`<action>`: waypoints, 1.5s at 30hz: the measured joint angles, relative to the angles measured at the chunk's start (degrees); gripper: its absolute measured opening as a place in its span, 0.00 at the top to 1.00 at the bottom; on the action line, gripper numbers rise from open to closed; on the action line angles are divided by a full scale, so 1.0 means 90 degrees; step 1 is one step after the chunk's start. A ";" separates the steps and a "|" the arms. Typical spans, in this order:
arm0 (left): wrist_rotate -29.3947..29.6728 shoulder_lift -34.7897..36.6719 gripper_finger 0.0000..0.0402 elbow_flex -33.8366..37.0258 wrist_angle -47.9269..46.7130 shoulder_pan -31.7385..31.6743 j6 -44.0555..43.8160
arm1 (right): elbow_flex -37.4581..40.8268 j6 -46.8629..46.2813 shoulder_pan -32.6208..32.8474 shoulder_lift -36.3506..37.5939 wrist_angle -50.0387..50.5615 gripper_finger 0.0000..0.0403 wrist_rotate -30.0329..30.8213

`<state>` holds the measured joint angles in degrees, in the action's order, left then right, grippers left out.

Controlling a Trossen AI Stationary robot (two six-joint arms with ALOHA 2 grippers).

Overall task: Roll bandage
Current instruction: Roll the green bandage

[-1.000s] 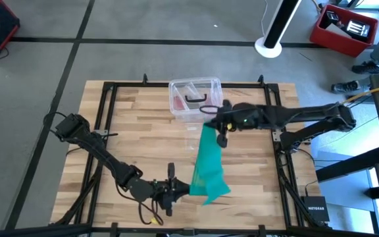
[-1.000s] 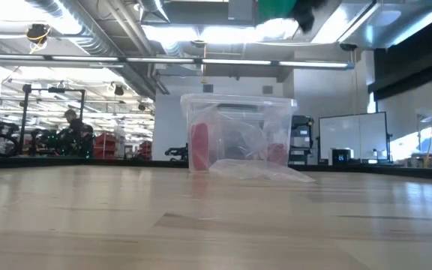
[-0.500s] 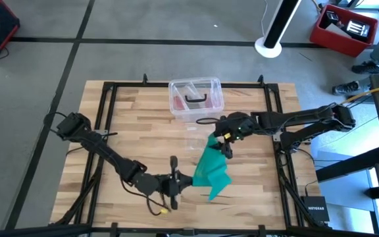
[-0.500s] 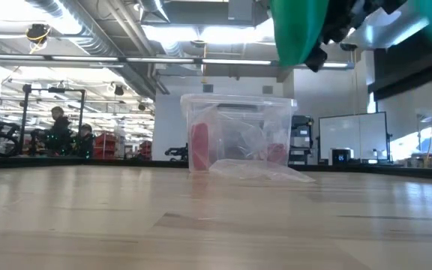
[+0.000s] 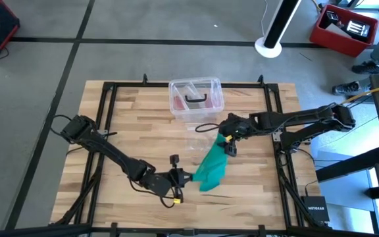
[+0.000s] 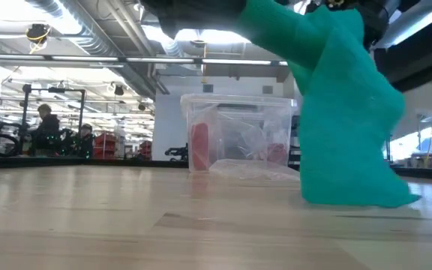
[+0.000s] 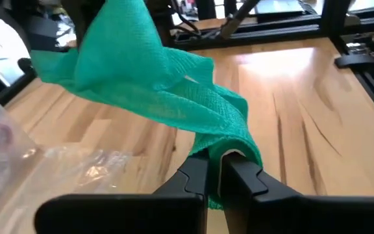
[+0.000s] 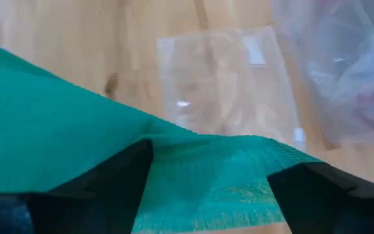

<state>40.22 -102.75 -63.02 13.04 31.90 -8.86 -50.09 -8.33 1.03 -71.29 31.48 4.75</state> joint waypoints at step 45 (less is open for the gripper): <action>-0.0158 -0.0013 0.96 -0.0002 -0.0100 -0.0110 -0.0084 | -0.1710 0.0131 -0.0114 0.0355 0.3068 0.25 -0.0564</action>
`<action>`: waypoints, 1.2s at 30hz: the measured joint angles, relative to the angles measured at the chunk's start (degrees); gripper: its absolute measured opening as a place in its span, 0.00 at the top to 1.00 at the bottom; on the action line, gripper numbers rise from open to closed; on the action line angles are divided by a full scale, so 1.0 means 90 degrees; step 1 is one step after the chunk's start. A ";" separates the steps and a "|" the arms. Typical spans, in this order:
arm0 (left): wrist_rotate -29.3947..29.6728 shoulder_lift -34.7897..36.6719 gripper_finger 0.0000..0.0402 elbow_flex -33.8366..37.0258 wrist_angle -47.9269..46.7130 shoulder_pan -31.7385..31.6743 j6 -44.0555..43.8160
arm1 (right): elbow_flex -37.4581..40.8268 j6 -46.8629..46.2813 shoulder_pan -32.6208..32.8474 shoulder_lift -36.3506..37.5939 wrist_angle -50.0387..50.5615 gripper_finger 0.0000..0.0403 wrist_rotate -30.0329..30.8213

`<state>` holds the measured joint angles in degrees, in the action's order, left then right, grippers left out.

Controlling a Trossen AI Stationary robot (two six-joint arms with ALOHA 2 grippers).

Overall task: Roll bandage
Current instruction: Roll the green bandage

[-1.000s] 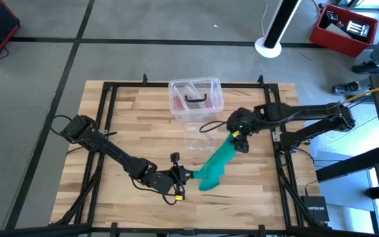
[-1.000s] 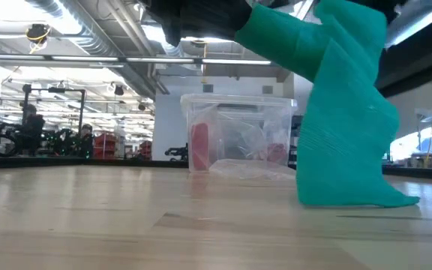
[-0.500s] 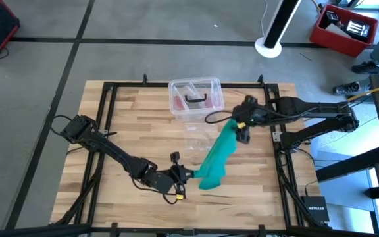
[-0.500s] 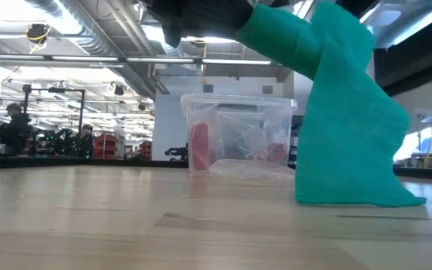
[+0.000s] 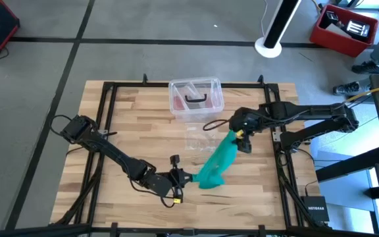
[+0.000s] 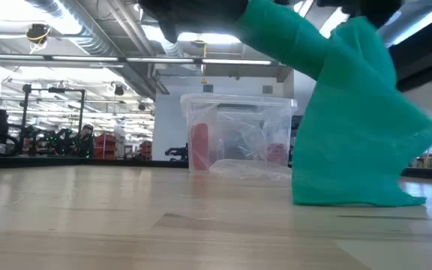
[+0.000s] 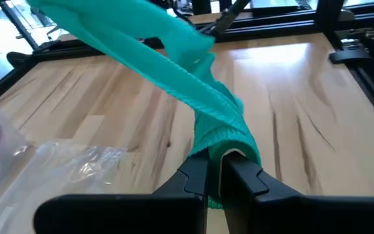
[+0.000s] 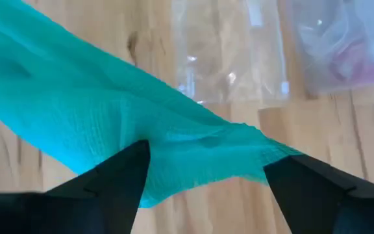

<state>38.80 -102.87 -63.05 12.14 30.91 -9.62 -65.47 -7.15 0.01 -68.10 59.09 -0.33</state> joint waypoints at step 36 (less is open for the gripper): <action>0.0101 -0.0002 0.96 0.0000 -0.0646 -0.0026 -0.0585 | -0.0592 0.0009 -0.0006 -0.0191 -0.0730 0.25 -0.1645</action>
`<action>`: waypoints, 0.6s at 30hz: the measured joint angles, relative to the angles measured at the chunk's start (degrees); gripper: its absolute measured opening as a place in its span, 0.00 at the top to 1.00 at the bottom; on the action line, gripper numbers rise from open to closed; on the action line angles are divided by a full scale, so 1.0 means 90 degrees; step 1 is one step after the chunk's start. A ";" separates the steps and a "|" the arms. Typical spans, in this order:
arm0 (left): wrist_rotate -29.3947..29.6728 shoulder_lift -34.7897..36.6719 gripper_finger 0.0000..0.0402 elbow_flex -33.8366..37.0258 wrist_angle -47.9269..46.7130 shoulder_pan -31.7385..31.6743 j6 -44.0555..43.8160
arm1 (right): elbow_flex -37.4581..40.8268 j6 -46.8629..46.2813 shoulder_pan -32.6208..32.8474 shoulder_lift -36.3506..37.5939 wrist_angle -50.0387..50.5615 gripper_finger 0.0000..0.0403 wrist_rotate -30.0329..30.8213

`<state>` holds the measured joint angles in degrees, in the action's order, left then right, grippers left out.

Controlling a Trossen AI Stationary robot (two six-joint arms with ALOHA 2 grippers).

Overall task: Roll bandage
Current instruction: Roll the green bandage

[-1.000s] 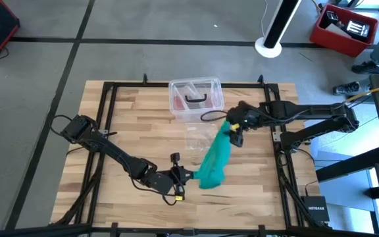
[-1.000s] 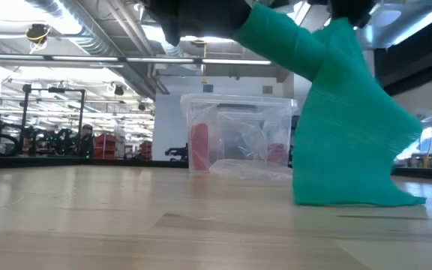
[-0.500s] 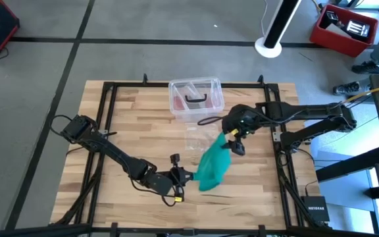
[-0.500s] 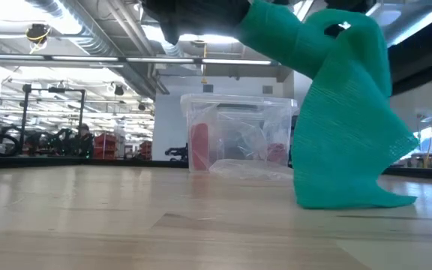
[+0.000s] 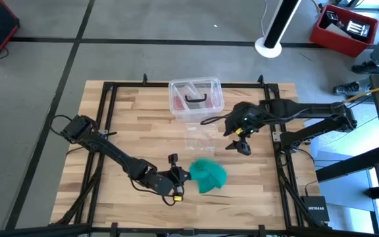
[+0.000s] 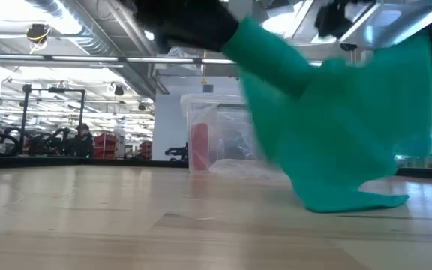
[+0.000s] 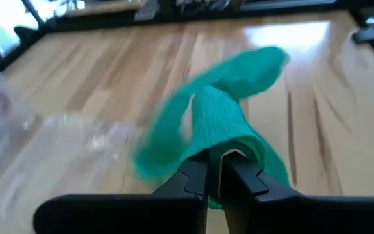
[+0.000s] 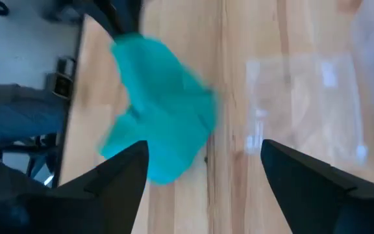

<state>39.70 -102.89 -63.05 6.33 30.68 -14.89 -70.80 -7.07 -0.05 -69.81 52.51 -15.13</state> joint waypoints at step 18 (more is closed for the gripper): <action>0.0010 0.0017 0.96 0.0002 -0.0140 0.0033 -0.0157 | -0.0696 -0.0693 0.1377 0.0038 0.0875 0.25 0.1547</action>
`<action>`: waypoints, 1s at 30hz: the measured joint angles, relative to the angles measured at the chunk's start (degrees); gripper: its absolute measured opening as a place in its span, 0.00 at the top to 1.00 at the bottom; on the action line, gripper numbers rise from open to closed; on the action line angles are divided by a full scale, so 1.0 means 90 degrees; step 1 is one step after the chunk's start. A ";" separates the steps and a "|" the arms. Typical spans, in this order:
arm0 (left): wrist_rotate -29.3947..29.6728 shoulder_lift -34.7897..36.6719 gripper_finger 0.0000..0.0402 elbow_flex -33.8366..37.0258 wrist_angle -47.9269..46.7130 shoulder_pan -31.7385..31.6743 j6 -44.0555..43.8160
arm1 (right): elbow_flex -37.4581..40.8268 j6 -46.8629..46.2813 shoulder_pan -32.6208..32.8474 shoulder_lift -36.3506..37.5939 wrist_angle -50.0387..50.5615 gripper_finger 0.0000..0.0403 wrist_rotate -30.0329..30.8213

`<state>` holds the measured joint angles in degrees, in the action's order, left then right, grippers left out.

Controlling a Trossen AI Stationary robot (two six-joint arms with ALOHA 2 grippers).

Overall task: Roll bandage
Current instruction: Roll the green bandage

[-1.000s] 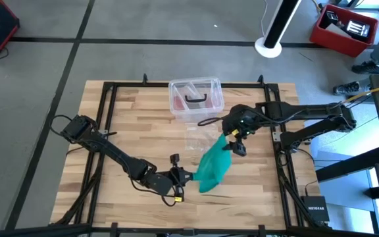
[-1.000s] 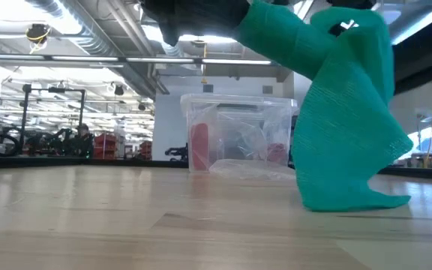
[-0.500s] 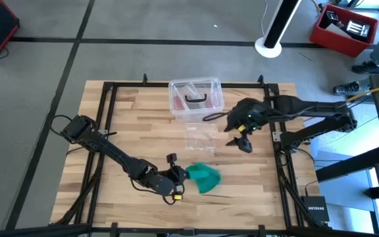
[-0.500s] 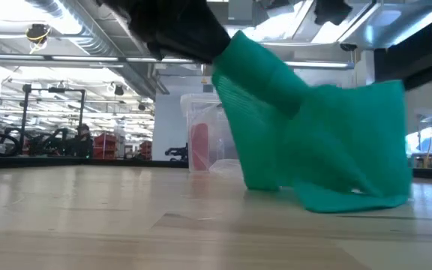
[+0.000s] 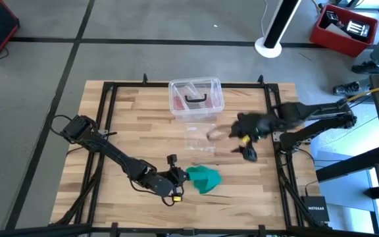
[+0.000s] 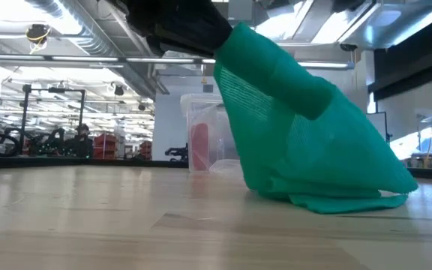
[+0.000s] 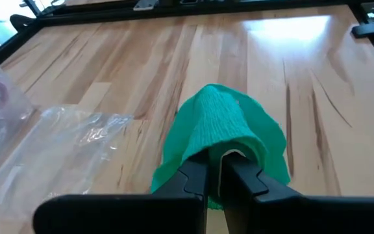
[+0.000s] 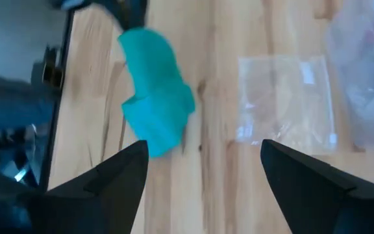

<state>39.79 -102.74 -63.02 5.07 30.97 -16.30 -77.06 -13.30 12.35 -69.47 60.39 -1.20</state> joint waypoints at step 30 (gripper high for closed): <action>0.0002 0.0005 0.96 0.0000 0.0035 -0.0011 -0.0089 | 0.3915 -0.1654 0.3518 -0.2441 -0.5729 0.25 0.3832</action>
<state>39.81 -102.69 -63.02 5.39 30.87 -17.10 -41.83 -28.18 44.01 -91.45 8.83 33.28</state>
